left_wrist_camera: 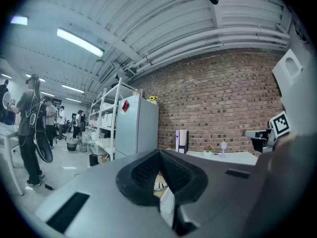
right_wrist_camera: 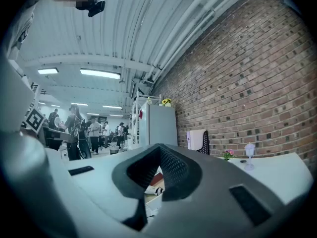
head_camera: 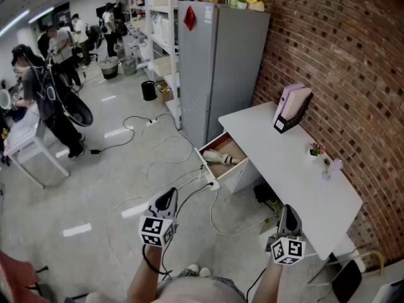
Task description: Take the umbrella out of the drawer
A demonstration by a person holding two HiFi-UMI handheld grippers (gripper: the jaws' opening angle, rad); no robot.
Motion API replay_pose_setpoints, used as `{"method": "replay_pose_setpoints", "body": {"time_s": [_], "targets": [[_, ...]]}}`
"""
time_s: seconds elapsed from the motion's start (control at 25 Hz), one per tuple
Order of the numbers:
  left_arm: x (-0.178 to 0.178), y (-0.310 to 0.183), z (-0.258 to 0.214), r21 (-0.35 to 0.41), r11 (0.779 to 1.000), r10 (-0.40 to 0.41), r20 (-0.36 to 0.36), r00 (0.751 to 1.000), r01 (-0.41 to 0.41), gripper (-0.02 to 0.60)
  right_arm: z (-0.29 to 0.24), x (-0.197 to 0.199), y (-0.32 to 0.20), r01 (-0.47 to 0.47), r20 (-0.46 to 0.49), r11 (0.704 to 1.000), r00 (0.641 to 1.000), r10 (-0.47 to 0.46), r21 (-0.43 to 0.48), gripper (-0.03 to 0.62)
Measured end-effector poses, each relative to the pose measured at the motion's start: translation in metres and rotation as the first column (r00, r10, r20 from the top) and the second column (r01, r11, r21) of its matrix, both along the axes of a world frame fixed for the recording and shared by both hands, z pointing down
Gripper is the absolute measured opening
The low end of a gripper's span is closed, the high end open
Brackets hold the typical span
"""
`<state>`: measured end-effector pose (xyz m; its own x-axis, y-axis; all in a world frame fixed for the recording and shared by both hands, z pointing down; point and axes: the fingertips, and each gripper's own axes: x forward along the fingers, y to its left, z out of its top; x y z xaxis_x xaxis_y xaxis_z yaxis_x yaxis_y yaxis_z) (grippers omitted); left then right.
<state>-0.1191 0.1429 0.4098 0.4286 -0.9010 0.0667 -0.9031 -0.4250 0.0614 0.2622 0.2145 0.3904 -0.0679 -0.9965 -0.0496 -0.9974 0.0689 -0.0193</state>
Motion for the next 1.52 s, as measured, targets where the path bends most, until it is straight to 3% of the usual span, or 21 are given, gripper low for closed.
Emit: {"method": "replay_pose_setpoints", "body": {"time_s": [0.84,1.32,1.52], "targets": [[0.0,0.0,0.012,-0.024,1.0,-0.001,-0.01,1.0,0.001,0.026,0.005,-0.005,-0.007,0.007,0.058,1.0,0.998,-0.007,0.012,0.017],[0.016,-0.003,0.014,-0.016,0.999,0.051,-0.034,0.998,-0.052,0.032,0.005,-0.001,-0.004,0.008,0.048,1.0,0.999,-0.009,0.018,0.018],[0.024,-0.003,0.005,0.022,0.994,0.11,-0.058,0.992,-0.109,0.247,0.003,0.005,-0.001,-0.002,0.062,0.999,0.998,0.0,0.032,0.018]]}}
